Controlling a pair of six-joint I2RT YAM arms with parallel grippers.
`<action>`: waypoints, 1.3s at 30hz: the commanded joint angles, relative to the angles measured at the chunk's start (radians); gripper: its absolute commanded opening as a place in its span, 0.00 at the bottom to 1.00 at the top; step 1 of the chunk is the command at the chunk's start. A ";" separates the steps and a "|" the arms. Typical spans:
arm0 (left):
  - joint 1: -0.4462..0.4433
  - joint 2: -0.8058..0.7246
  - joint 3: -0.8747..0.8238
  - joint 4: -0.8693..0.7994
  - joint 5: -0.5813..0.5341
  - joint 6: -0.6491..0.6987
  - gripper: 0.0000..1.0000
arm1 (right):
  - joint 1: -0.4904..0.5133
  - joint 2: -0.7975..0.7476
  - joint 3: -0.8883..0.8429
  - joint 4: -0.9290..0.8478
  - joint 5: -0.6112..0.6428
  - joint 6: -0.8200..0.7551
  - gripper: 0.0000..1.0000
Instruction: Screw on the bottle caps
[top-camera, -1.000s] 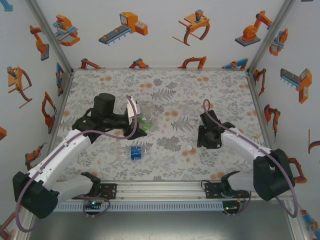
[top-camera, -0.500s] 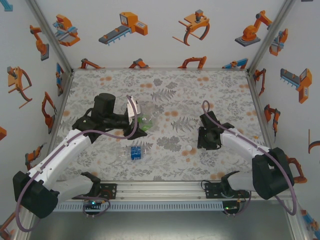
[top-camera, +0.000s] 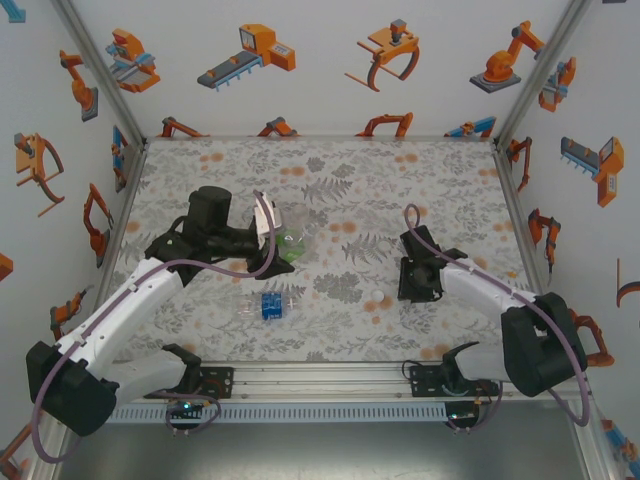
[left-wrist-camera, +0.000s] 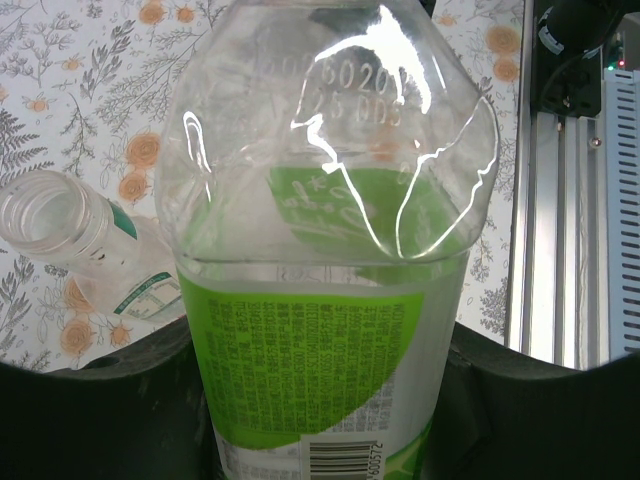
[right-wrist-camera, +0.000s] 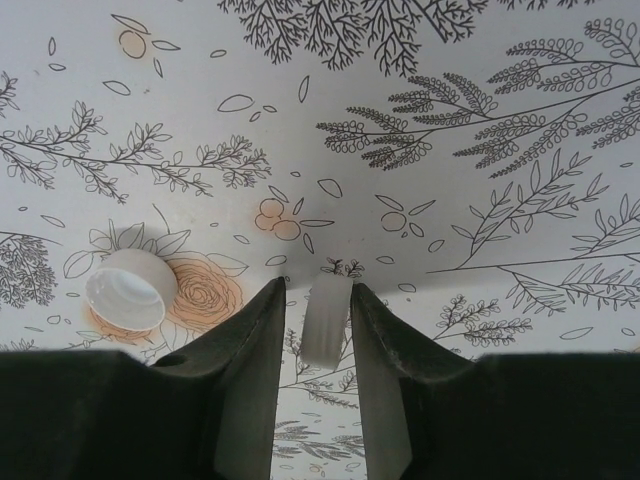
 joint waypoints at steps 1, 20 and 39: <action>-0.005 0.005 0.025 -0.008 0.024 0.000 0.00 | -0.010 0.009 -0.016 0.026 -0.016 0.010 0.27; -0.005 0.013 0.026 -0.013 0.021 0.003 0.00 | -0.019 0.081 0.084 0.123 -0.131 0.047 0.05; -0.006 0.022 0.029 -0.024 0.002 0.010 0.00 | -0.007 0.290 0.099 0.538 -0.550 0.224 0.18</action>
